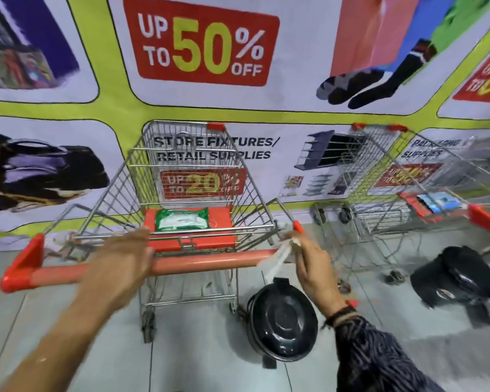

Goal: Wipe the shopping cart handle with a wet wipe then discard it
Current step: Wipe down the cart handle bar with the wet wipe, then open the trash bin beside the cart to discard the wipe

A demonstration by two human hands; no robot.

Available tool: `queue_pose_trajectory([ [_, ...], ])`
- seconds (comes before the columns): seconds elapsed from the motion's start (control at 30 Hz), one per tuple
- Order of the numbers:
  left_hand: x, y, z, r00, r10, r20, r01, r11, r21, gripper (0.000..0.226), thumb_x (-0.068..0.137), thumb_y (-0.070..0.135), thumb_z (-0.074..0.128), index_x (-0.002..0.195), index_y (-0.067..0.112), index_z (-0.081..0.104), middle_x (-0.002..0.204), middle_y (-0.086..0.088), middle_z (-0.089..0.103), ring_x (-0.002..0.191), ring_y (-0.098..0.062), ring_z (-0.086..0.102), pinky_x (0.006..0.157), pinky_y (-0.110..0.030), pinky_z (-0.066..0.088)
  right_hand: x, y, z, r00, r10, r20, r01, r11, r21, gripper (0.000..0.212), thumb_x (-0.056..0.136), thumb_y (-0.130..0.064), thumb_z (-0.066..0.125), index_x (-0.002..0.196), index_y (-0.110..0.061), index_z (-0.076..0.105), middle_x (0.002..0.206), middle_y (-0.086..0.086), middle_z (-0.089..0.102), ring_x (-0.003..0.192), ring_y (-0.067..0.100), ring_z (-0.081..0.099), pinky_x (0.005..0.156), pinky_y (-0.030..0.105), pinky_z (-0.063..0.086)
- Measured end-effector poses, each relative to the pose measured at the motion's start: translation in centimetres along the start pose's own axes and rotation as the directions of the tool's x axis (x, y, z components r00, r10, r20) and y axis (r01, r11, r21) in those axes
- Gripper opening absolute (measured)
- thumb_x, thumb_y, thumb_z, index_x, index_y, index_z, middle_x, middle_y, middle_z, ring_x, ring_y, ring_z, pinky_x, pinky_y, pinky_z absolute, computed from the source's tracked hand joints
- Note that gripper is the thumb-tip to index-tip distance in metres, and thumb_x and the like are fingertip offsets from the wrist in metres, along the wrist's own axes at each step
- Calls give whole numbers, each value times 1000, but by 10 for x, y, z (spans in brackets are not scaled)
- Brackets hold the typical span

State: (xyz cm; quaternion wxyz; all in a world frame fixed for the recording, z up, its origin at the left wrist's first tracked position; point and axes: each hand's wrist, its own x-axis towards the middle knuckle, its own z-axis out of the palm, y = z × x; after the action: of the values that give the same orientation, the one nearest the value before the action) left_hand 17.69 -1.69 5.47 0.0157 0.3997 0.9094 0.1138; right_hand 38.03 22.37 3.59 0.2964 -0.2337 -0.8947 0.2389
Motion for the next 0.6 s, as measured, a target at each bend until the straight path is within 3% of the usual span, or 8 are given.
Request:
queue_pose_trajectory([
  [0.1,19,83,32,948,307,88,-300,950,-84,51,91,40,29,133,12,30,140,-14,43,127,-26,39,108,-38,27,10,2,-3,865,457,-209,-314,816,486,34,101,-19,31,93,2,57,80,17,58,69,3,52,63,0,44],
  [0.2,42,144,52,811,555,184,-555,830,-56,58,94,41,20,140,12,-3,154,-9,7,140,-19,7,112,-32,-3,8,20,-25,612,759,-222,-297,480,825,27,102,-21,29,87,-18,51,80,3,55,63,7,53,50,10,52],
  [0.27,55,166,61,725,667,172,-678,735,2,60,94,41,20,140,10,-3,153,-9,5,140,-18,6,113,-31,0,-11,41,-41,454,865,-215,-382,407,829,15,101,-14,35,95,-21,47,74,-2,63,57,2,56,45,2,44],
  [0.33,65,183,58,645,751,139,-763,642,73,58,90,45,24,137,11,24,147,-6,33,133,-14,31,109,-28,26,-44,62,-48,352,911,-215,-434,362,825,18,99,-2,35,108,-16,44,75,-13,67,56,-9,58,46,0,42],
  [0.37,70,192,57,610,786,101,-791,596,137,58,88,46,24,135,13,31,143,-4,40,129,-12,38,106,-27,32,-62,70,-51,312,927,-206,-413,328,849,21,100,-4,32,110,-14,48,76,-6,64,53,-7,57,47,1,43],
  [0.43,79,204,64,556,824,108,-831,548,98,58,92,42,24,139,9,15,150,-9,23,137,-18,23,113,-31,16,-93,85,-48,218,961,-167,-436,249,865,25,102,-15,29,103,-13,53,80,0,61,59,3,57,48,12,48],
  [0.5,85,213,72,518,818,250,-845,534,6,59,95,39,23,140,9,1,153,-14,9,140,-25,8,113,-34,-2,-117,97,-39,130,979,-155,-545,201,814,26,102,-18,28,104,-9,52,88,11,53,65,15,50,52,23,44],
  [0.6,87,212,74,525,814,247,-833,551,-44,52,94,36,28,135,6,19,147,-20,27,138,-29,18,113,-36,5,-149,110,-17,132,949,-286,-705,292,646,26,101,-17,34,100,-7,58,88,12,53,78,29,54,71,29,49],
])
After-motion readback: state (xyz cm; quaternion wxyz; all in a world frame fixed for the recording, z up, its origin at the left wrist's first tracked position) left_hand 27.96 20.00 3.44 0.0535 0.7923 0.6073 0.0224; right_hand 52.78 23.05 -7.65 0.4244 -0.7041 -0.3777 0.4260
